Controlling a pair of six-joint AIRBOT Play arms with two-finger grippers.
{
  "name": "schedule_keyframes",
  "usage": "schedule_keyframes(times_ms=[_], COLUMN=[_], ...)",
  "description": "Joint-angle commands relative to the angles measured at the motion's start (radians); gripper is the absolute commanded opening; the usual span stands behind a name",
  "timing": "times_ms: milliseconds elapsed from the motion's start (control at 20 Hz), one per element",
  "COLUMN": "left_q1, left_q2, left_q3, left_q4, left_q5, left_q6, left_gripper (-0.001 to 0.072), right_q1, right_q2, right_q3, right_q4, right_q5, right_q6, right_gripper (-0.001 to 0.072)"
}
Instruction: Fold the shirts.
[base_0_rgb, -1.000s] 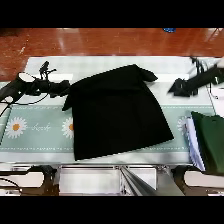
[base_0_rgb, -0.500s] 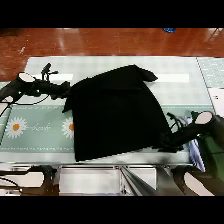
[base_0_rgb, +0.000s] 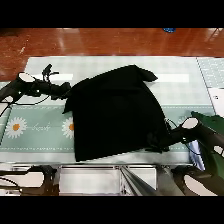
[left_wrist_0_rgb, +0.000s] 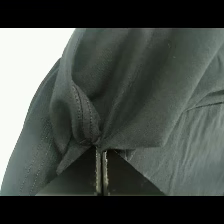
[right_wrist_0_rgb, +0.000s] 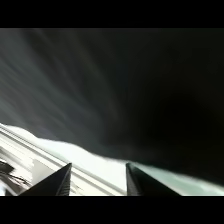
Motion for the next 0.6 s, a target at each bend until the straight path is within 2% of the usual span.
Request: schedule_keyframes(times_ms=[0,50,100,200,250,400,550], left_q1=[0.001,0.001,0.001,0.001,0.001,0.015,0.068], left_q2=[0.0,0.0,0.0,0.0,0.0,0.003,0.047], left_q3=[0.001,0.001,0.001,0.001,0.001,0.013,0.028], left_q4=[0.0,0.0,0.0,0.0,0.0,0.006,0.006], left_q5=[-0.004,-0.005,-0.005,-0.005,-0.005,-0.029,-0.062], left_q6=[0.0,0.0,0.0,0.0,0.0,0.004,0.016], left_gripper=[0.0018,0.0018,0.0018,0.0018,0.0018,0.0018,0.0017], right_q1=[0.009,0.009,0.009,0.009,0.006,-0.053,-0.171], right_q2=[-0.063,-0.071,-0.073,-0.072,-0.072,-0.071,-0.072], right_q3=[0.002,0.005,0.01,0.035,0.046,0.09,0.17], right_q4=[0.127,0.163,0.191,0.23,0.272,0.291,0.192], right_q5=[-0.167,-0.19,-0.21,-0.212,-0.203,-0.094,-0.032], right_q6=[-0.064,-0.081,-0.096,-0.139,-0.188,-0.256,-0.251], right_gripper=[0.04,0.0393,0.0314,0.011,0.0018,0.0018,0.0018])
